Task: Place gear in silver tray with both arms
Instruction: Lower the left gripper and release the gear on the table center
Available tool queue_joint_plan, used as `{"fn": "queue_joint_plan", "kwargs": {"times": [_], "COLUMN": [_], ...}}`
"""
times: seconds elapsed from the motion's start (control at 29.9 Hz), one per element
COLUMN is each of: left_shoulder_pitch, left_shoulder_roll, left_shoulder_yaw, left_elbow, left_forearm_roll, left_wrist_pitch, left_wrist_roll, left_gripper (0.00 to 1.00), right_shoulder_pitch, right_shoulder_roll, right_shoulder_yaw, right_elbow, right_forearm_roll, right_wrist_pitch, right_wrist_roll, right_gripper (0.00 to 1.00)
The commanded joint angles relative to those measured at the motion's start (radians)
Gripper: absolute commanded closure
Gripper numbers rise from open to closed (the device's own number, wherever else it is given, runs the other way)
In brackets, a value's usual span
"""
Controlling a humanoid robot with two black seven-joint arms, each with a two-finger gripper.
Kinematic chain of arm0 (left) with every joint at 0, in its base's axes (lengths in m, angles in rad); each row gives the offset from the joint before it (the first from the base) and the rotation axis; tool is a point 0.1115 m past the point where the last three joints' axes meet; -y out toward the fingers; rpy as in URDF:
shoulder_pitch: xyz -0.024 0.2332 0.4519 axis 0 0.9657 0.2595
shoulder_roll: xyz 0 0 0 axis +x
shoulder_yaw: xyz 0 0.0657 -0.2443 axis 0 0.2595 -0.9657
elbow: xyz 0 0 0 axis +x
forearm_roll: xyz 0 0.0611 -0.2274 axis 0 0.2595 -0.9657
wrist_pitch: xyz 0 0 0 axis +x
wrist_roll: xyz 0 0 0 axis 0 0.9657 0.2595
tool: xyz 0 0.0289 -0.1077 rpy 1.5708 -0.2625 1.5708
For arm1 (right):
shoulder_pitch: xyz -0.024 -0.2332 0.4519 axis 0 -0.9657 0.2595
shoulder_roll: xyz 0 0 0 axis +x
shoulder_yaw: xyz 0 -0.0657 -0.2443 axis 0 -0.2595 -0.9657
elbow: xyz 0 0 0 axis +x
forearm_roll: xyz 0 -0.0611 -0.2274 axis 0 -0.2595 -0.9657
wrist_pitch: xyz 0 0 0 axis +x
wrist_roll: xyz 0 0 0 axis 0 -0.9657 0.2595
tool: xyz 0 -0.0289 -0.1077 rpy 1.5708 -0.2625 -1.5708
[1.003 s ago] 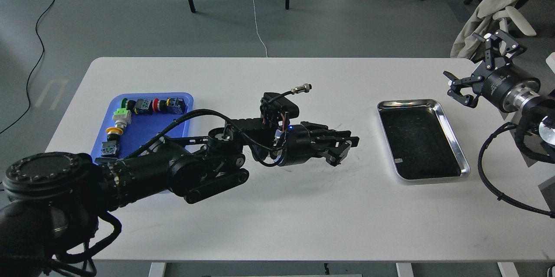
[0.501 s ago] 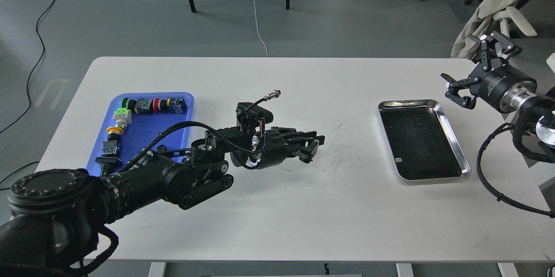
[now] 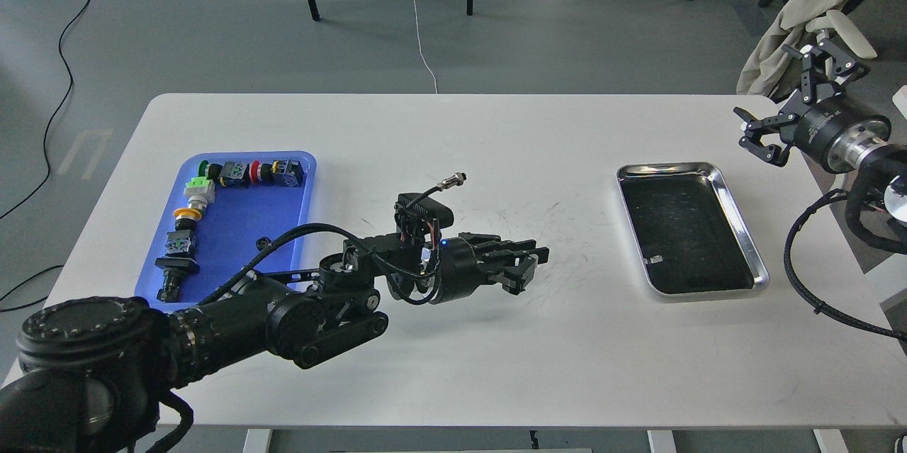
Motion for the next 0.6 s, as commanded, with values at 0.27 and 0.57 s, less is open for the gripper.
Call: {"fn": "queue_joint_plan", "kwargs": {"times": [0.27,0.57], "left_shoulder_pitch": [0.070,0.078], "left_shoulder_roll": [0.000,0.000], "left_shoulder_yaw": [-0.001,-0.002], "left_elbow": [-0.032,-0.054], "left_forearm_roll": [-0.001,-0.004], "left_wrist_pitch": [0.010,0.025], "left_wrist_roll": [-0.007,-0.020], "left_gripper": [0.94,0.94], "right_shoulder_pitch": [0.008,0.008], "right_shoulder_roll": [-0.002,-0.005], "right_shoulder_yaw": [0.066,0.063], "right_elbow": [-0.004,-0.003], "right_forearm_roll": [0.000,0.000], "right_wrist_pitch": [-0.004,-0.005], "right_wrist_roll": [0.000,0.000], "right_gripper": [0.01,0.01]}}
